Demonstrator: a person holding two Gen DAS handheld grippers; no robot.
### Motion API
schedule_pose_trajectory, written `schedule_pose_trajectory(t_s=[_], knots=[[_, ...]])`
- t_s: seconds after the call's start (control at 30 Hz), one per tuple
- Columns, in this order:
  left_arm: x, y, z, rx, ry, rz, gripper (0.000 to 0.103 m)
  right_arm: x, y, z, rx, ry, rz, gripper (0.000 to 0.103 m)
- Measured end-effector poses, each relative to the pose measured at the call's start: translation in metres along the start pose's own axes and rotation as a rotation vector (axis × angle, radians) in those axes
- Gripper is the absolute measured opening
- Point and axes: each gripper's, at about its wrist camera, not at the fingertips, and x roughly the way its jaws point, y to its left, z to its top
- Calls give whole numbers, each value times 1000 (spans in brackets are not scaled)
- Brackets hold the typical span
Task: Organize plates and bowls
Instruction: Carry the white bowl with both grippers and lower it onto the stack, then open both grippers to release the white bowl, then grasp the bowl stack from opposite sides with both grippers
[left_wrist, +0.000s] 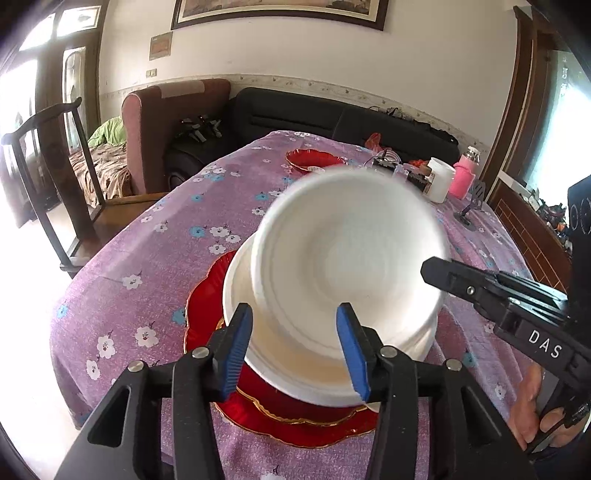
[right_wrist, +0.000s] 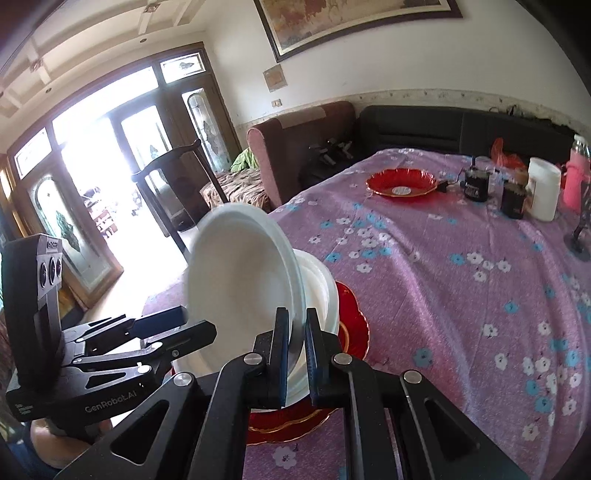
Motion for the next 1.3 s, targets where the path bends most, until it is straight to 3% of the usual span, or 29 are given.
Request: schedule_pose_trajectory(t_s=[0.13, 0.27, 0.37, 0.5, 0.57, 0.77, 0.97, 1.1, 1.2, 1.3], knots=[[-10, 3, 0, -13, -47, 14, 62, -7, -2, 2, 2, -25, -12, 11], [-14, 3, 1, -15, -55, 15, 62, -12, -8, 4, 34, -50, -2, 35], [-19, 1, 0, -7, -75, 14, 66, -21, -11, 6, 51, -91, -2, 40], [-23, 1, -3, -3, -107, 16, 70, -31, -19, 8, 82, -165, -18, 62], [-23, 0, -5, 1, -117, 22, 72, -35, -23, 9, 93, -195, -39, 67], [-30, 2, -14, -11, -138, -1, 74, -37, -34, 8, 132, -227, -83, 71], [-44, 5, -32, 9, -194, 36, 84, -52, -23, -6, 99, -286, -173, 79], [-40, 6, -41, 12, -172, 26, 86, -64, -16, -23, 108, -316, -196, 87], [-39, 20, -42, -21, -125, -17, 86, -66, -20, -28, 139, -269, -154, 87], [-46, 48, -39, -102, -132, -27, 86, -68, -24, -30, 163, -226, -140, 84]])
